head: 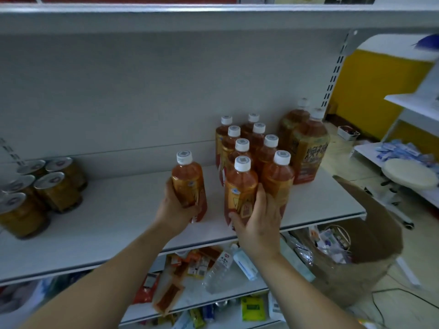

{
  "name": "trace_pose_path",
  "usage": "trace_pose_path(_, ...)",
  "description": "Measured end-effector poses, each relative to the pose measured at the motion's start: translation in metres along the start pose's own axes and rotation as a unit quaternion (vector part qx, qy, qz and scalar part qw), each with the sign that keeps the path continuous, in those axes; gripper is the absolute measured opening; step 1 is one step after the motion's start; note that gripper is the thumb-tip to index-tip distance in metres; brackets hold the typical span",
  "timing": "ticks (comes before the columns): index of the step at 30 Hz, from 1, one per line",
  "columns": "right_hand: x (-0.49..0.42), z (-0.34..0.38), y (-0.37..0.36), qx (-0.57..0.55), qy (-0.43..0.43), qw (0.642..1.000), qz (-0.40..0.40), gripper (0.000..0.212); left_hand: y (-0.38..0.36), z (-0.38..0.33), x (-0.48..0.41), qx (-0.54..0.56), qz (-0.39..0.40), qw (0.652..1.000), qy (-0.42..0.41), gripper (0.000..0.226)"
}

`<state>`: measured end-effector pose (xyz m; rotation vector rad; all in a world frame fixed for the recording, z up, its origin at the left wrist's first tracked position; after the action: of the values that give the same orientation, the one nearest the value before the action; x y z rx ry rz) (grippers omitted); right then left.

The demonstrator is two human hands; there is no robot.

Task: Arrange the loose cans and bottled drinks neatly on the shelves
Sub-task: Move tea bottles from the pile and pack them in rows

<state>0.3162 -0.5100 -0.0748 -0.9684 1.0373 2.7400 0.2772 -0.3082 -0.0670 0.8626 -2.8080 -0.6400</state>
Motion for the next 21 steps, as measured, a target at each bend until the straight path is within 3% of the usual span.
trace_pose_path(9, 0.000, -0.002, 0.004, 0.041, 0.025, 0.998, -0.036, 0.084, -0.008, -0.001, -0.005, -0.016, -0.009, 0.999, -0.032, 0.091)
trace_pose_path(14, -0.014, -0.004, 0.025, 0.051, 0.043, 0.994, -0.088, 0.104, -0.010, 0.003, -0.008, -0.016, -0.014, 0.999, -0.027, 0.089)
trace_pose_path(18, -0.031, -0.010, 0.024, 0.060, -0.024, 0.998, 0.008, 0.125, -0.015, 0.005, -0.011, -0.023, -0.027, 0.999, -0.027, 0.088)
trace_pose_path(21, -0.028, -0.011, 0.011, 0.066, -0.001, 0.997, 0.036, 0.120, -0.019, 0.004, -0.015, -0.029, -0.034, 0.999, -0.031, 0.087)
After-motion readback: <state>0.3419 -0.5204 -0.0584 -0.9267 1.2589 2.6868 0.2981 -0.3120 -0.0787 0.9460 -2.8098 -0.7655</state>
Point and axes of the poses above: each hand's wrist, its own x-axis away from the middle knuckle, its own y-axis out of the back of the hand, z = x × y, the point moved 3 cm from there along -x, towards the middle knuckle, and after that the axes turned 3 degrees about -x, right-handed, at the moved point
